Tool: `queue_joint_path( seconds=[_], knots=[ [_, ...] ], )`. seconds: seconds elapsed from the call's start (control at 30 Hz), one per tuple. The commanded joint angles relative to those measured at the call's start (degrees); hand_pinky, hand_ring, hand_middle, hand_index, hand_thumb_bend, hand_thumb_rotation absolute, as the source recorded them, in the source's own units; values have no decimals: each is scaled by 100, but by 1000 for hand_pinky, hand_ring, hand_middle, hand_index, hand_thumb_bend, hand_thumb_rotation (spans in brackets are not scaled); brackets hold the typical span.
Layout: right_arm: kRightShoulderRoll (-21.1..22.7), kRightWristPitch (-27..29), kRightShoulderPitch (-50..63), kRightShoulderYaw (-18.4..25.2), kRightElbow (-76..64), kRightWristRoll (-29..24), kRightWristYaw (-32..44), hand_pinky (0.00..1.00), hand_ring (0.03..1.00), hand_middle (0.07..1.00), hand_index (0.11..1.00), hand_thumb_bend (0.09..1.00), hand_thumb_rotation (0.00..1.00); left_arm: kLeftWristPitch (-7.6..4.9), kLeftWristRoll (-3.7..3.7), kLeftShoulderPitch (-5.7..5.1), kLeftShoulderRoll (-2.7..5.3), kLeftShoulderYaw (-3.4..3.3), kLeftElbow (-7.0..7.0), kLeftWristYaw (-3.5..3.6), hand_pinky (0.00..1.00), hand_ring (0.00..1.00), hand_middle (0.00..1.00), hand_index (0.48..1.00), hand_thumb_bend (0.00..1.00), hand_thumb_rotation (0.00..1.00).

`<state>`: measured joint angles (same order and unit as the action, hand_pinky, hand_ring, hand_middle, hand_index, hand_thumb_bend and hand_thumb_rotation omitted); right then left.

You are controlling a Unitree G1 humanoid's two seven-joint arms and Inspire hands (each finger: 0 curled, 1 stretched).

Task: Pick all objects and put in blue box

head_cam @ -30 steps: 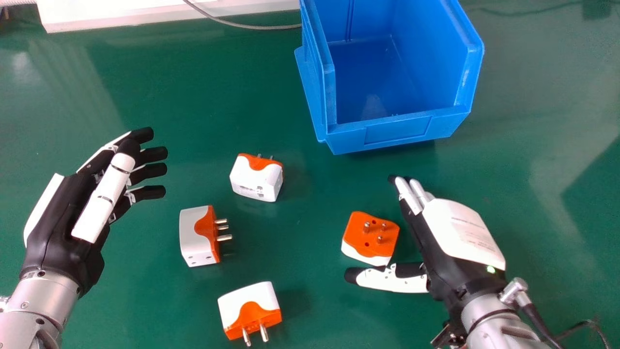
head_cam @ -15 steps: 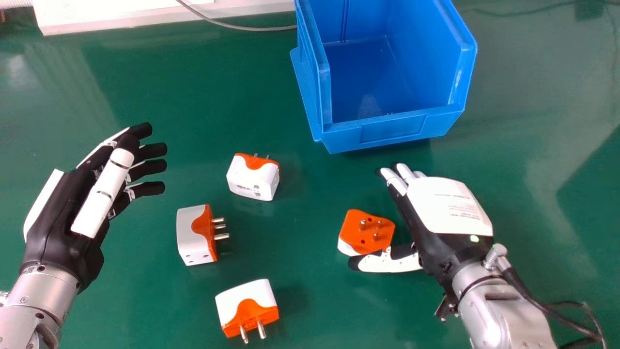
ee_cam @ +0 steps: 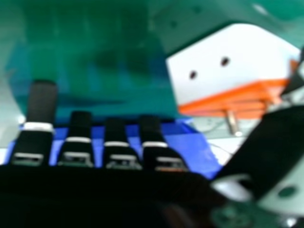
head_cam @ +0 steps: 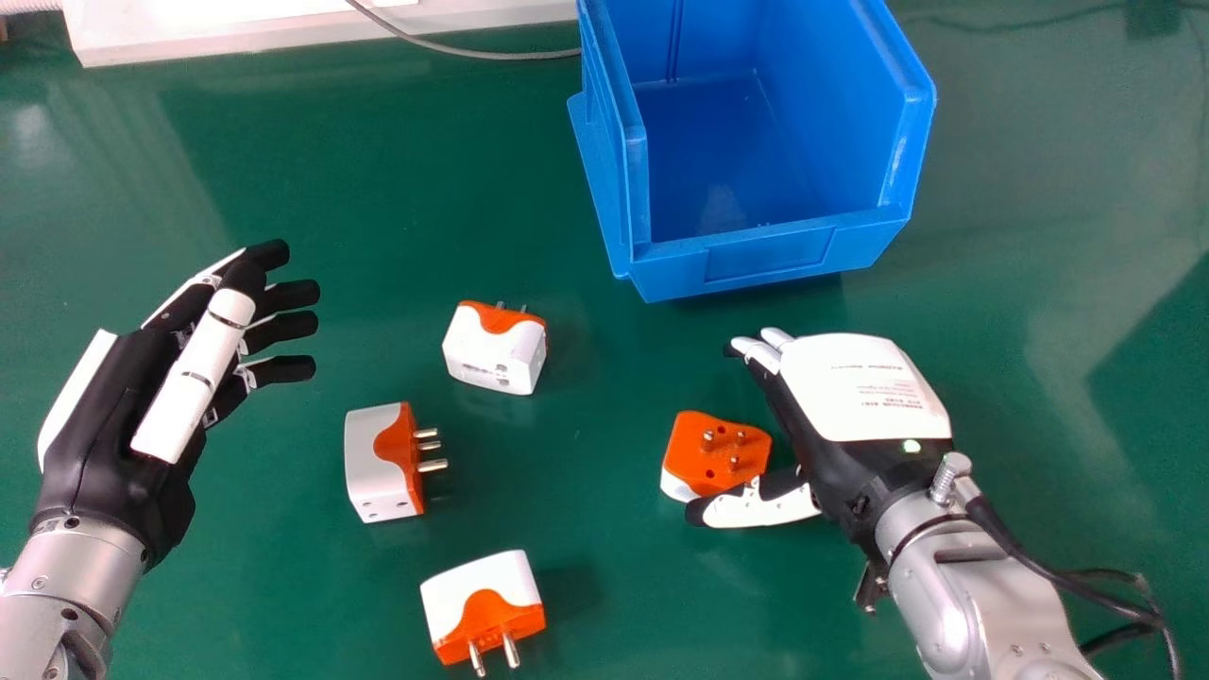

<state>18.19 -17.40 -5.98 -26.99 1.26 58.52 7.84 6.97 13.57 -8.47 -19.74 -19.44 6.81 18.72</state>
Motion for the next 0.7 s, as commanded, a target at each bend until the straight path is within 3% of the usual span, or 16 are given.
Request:
queue_joint_path(
  seconds=[0.0, 0.23, 0.43, 0.53, 0.67],
  knots=[
    [-58, -94, 185, -135, -70, -49, 252, 762, 876, 900, 849, 615, 491, -36, 15, 66, -109, -56, 19, 14, 708, 790, 789, 840, 546, 775],
    [-52, -200, 243, -304, -332, 106, 338, 746, 856, 884, 829, 623, 467, 128, 19, 84, -138, -46, 167, -38, 705, 788, 788, 838, 548, 769],
    [-36, -214, 298, -420, -602, 277, 541, 728, 845, 875, 822, 624, 452, 132, 8, 165, -155, -43, 56, -34, 702, 786, 788, 836, 548, 764],
    [-39, -280, 308, -520, -820, 407, 801, 723, 843, 873, 820, 625, 450, 129, -9, 259, -156, -25, -56, -48, 701, 787, 787, 835, 547, 762],
    [-40, -336, 310, -558, -1019, 531, 1122, 716, 839, 871, 821, 621, 437, 179, -12, 303, -146, -7, -41, -81, 701, 790, 787, 835, 538, 759]
  ],
)
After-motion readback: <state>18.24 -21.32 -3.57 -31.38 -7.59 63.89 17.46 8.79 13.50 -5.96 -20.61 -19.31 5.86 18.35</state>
